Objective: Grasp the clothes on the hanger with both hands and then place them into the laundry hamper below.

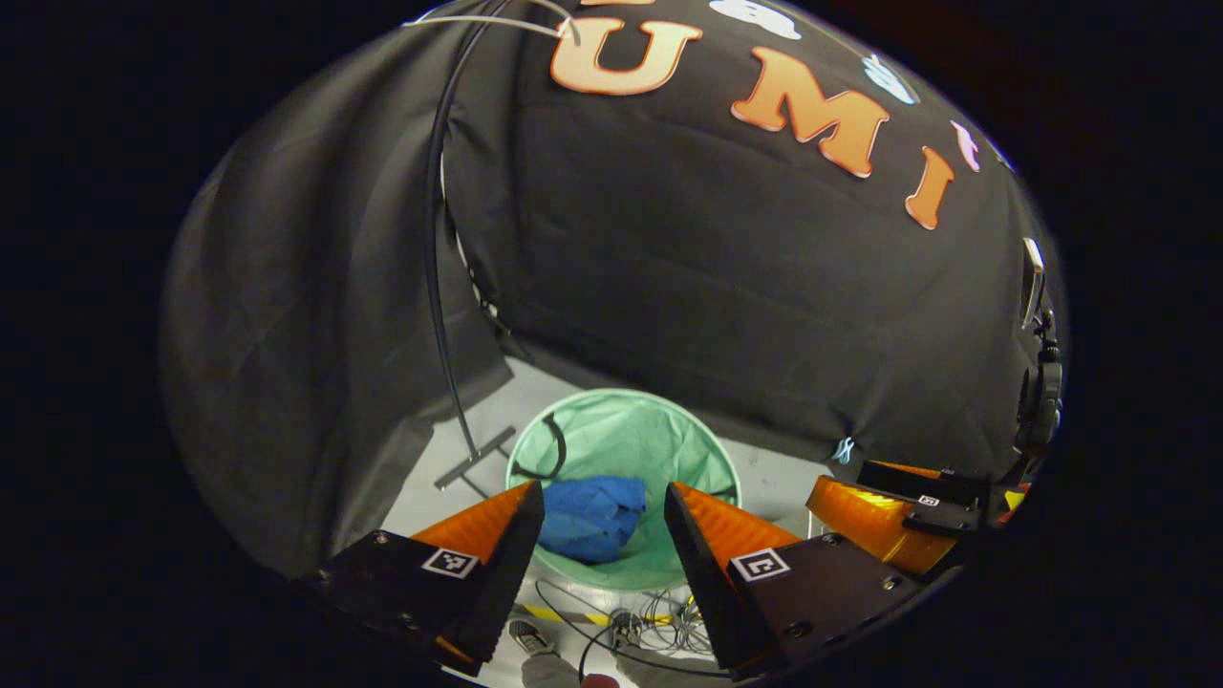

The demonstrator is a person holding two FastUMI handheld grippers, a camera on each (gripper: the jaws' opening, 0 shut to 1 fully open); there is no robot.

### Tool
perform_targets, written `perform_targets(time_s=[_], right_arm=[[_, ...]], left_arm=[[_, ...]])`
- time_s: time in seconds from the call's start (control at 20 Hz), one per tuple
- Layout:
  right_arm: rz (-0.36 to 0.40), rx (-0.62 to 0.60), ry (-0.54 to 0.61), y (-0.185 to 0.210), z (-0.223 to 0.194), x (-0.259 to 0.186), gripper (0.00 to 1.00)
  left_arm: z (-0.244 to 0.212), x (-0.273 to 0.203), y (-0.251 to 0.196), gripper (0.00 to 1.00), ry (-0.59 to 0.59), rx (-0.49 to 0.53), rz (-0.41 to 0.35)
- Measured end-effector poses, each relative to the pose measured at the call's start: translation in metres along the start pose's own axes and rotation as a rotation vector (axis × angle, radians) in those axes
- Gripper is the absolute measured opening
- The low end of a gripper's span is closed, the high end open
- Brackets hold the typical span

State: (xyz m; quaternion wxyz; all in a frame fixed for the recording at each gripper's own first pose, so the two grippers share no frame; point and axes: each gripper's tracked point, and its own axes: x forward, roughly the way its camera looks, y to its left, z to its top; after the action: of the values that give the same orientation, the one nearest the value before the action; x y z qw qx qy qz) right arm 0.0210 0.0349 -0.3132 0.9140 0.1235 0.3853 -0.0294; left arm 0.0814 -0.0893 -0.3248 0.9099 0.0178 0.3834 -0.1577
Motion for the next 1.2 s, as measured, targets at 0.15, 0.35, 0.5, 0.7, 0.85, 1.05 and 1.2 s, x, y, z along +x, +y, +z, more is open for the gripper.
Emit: perform_targets(time_s=[0.15, 0.35, 0.5, 0.7, 0.85, 1.05, 1.2], right_arm=[[-0.021, -0.016, -0.14, 0.005, 0.053, -0.04, 0.98], [-0.018, -0.035, -0.356, 0.013, 0.13, -0.107, 0.98], [-0.008, -0.026, -0.495, 0.004, 0.162, -0.16, 0.98], [-0.016, -0.044, -0.641, -0.008, 0.2, -0.199, 0.98], [-0.011, -0.05, -0.733, -0.008, 0.221, -0.238, 0.89], [-0.017, -0.066, -0.837, -0.011, 0.242, -0.284, 0.89], [0.004, -0.069, -0.878, -0.006, 0.248, -0.305, 0.94]], left_arm=[[0.049, -0.031, -0.003, 0.82, -0.13, 0.02, -0.009], [0.12, -0.08, -0.004, 0.81, -0.308, 0.025, -0.009], [0.162, -0.112, -0.004, 0.81, -0.408, 0.011, -0.006], [0.227, -0.169, 0.012, 0.81, -0.578, 0.02, 0.044], [0.263, -0.208, 0.017, 0.76, -0.683, 0.008, 0.063], [0.288, -0.258, 0.022, 0.77, -0.775, 0.016, 0.1], [0.299, -0.271, 0.02, 0.81, -0.807, 0.02, 0.111]])
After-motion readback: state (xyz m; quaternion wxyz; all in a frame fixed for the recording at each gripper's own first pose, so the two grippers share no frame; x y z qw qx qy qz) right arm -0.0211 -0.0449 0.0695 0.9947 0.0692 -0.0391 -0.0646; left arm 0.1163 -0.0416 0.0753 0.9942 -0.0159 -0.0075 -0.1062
